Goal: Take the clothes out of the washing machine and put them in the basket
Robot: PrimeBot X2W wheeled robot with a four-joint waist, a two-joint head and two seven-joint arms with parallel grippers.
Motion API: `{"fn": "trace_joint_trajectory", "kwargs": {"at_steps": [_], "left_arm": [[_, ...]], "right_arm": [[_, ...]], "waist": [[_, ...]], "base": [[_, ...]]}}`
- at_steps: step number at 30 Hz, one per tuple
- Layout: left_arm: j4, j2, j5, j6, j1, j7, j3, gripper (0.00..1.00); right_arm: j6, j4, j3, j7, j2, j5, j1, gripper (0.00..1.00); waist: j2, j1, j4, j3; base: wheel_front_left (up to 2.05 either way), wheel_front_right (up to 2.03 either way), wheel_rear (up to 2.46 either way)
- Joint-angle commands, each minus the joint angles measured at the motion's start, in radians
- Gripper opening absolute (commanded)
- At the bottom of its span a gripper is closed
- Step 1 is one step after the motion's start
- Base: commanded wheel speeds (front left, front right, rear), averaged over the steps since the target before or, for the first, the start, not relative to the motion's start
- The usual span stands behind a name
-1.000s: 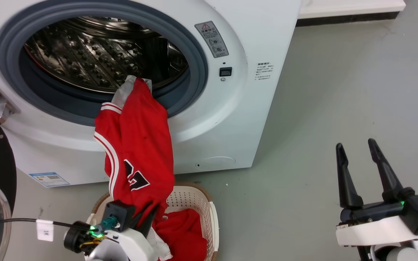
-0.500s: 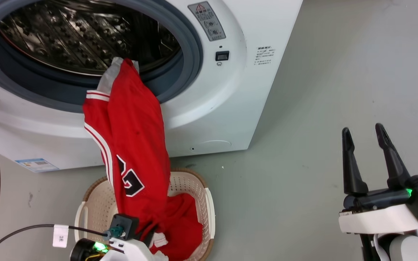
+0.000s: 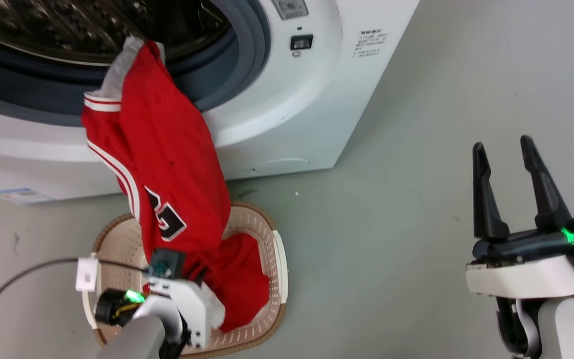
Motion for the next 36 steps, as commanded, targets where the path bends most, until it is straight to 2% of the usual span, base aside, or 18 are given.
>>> {"fn": "trace_joint_trajectory", "kwargs": {"at_steps": [1, 7, 13, 29, 30, 31, 36], "left_arm": [[0.044, -0.013, -0.010, -0.007, -0.045, 0.000, 0.009, 0.00], [0.188, -0.027, -0.047, -0.019, -0.158, 0.043, 0.032, 0.00], [0.269, -0.023, -0.074, -0.021, -0.245, 0.053, 0.055, 0.00], [0.314, -0.003, -0.093, 0.010, -0.348, 0.126, 0.057, 0.00], [0.315, 0.000, -0.090, 0.013, -0.352, 0.119, 0.055, 0.32], [0.315, 0.001, -0.083, 0.017, -0.356, 0.114, 0.050, 1.00], [0.317, -0.004, -0.085, 0.011, -0.344, 0.097, 0.043, 1.00]], "right_arm": [[-0.001, -0.007, -0.002, -0.002, 0.001, 0.003, -0.026, 1.00], [-0.001, -0.016, 0.006, -0.002, 0.001, 0.013, -0.071, 1.00], [-0.001, -0.028, 0.009, -0.002, 0.001, 0.029, -0.111, 1.00], [-0.001, -0.056, 0.009, -0.002, 0.001, 0.041, -0.183, 1.00], [-0.001, -0.057, 0.009, -0.002, 0.001, 0.042, -0.186, 1.00], [-0.001, -0.056, 0.009, -0.002, 0.001, 0.043, -0.187, 1.00], [-0.001, -0.045, 0.010, -0.002, 0.001, 0.042, -0.168, 1.00]], "waist": [[0.0000, -0.0001, -0.007, 0.042], [0.0000, -0.0001, -0.021, 0.118], [0.0000, -0.0001, -0.038, 0.191], [0.0000, -0.0001, -0.049, 0.303], [0.0000, -0.0001, -0.049, 0.304], [0.0000, -0.0001, -0.049, 0.305], [0.0000, -0.0001, -0.047, 0.281]], "base": [[0.00, 0.00, 0.00], [0.00, 0.00, 0.00], [0.00, 0.00, 0.00], [0.00, 0.00, 0.00], [0.00, 0.00, 0.00], [0.00, 0.00, 0.00], [0.00, 0.00, 0.00]]}}
